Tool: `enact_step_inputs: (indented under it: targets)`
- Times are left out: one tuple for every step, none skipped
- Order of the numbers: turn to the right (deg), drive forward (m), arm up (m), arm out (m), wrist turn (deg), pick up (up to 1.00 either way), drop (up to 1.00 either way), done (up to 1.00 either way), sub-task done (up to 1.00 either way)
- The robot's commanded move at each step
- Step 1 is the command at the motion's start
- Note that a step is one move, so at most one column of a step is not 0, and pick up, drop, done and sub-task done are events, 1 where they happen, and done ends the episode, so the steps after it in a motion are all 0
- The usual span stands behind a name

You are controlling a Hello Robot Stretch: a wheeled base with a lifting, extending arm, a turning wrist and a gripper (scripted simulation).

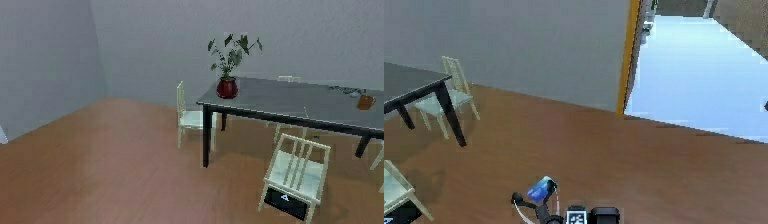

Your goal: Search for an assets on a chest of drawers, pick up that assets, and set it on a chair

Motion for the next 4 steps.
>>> enact_step_inputs:
  targets:
    - [-3.0, 0.0, 0.0, 0.0, 0.0, 0.0, 0.0, 0.0, 0.0]
    - [0.0, 0.85, 0.0, 0.0, 0.0, 0.0, 0.0, 0.0, 0.0]
    - [45.0, 0.0, 0.0, 0.0, 0.0, 0.0, 0.0, 0.0, 0.0]
    - [45.0, 0.0, 0.0, 0.0, 0.0, 0.0, 0.0, 0.0, 0.0]
